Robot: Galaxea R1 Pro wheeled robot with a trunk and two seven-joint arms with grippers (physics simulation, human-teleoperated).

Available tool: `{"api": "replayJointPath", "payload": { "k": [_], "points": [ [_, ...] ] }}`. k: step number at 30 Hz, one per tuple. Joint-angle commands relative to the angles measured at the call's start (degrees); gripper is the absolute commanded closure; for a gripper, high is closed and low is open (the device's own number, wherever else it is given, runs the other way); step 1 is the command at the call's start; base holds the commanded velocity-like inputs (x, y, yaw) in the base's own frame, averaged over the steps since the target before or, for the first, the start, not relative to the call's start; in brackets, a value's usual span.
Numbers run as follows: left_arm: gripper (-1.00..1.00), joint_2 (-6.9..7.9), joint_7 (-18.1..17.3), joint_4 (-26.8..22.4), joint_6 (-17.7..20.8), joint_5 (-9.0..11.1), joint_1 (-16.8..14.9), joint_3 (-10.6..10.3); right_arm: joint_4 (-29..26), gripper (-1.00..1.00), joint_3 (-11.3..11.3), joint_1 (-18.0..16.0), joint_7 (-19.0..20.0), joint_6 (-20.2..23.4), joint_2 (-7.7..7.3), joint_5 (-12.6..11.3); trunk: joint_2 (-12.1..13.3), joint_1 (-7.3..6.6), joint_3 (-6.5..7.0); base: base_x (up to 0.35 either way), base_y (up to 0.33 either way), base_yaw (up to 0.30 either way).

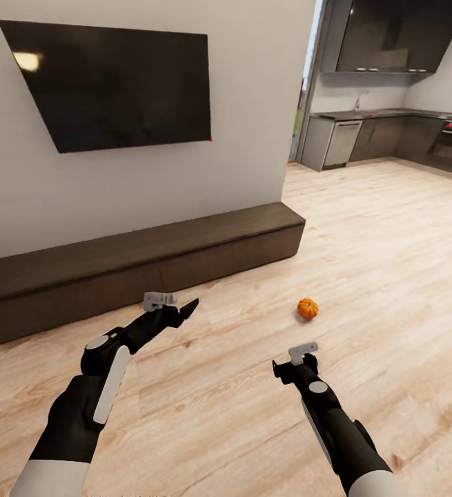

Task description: Place each of the two pumpkins and all three candles from the living room inside a cabinet in the living room (use any cabinet), then make sure every cabinet is closed, and position the cauldron so it is next to a table in the living room.

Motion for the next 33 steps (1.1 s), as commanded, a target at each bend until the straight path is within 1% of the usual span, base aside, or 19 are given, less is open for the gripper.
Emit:
{"api": "replayJointPath", "payload": {
  "k": [1, 15, 19, 28, 30, 31, 32, 33],
  "points": [
    [-1.00, 0.00, 0.0, 0.0, 0.0, 0.0, 0.0, 0.0, 0.0, -1.00, 0.0, 0.0, 0.0, 0.0, 0.00, 0.0, 0.0, 0.00, -0.06, 0.042, 0.000, 0.238],
    [-1.00, 0.00, -0.4, 0.0, 0.0, 0.1, 0.0, 0.0, 0.1, -1.00, 0.2, 0.0, 0.0, 0.0, 0.02, 0.0, 0.0, 0.00, -0.87, 0.018, 0.000, 0.239],
    [-1.00, 0.00, -0.3, 0.1, 0.1, 0.0, 0.0, 0.3, 0.1, -1.00, 0.8, 0.0, 0.0, 0.0, 0.00, 0.0, 0.0, 0.00, -0.96, 0.267, 0.000, 0.269],
    [-1.00, 0.00, -0.2, 0.2, 0.0, 0.0, 0.0, 0.4, 0.3, -1.00, 1.1, 0.0, 0.0, 0.0, 0.00, 0.0, 0.0, 0.00, -0.98, 0.327, 0.000, 0.285],
    [-1.00, 0.00, 0.0, 2.0, 0.0, -0.1, 0.0, 0.5, 1.0, -1.00, 1.2, 0.0, -0.1, 0.0, 0.00, 0.0, 0.0, 0.00, -0.98, 0.290, 0.000, 0.287],
    [-1.00, 0.00, 0.1, 4.8, -0.2, -0.1, 0.0, 1.3, 1.6, -1.00, 1.2, 0.0, -0.1, 0.0, 0.00, 0.0, 0.0, 0.00, -0.98, 0.229, 0.000, 0.273],
    [-1.00, 0.00, 0.3, 8.4, -0.8, -0.3, 0.0, 3.0, 2.1, -1.00, 1.1, 0.0, -0.2, 0.0, -0.04, -0.1, 0.0, 0.00, -0.98, 0.157, 0.000, 0.169],
    [-1.00, 0.00, 0.3, 9.7, -1.1, -0.3, 0.0, 3.6, 2.2, -1.00, 1.1, 0.0, -0.2, 0.0, -0.05, -0.1, 0.0, 0.00, -0.98, 0.125, 0.000, 0.135]
  ]
}}
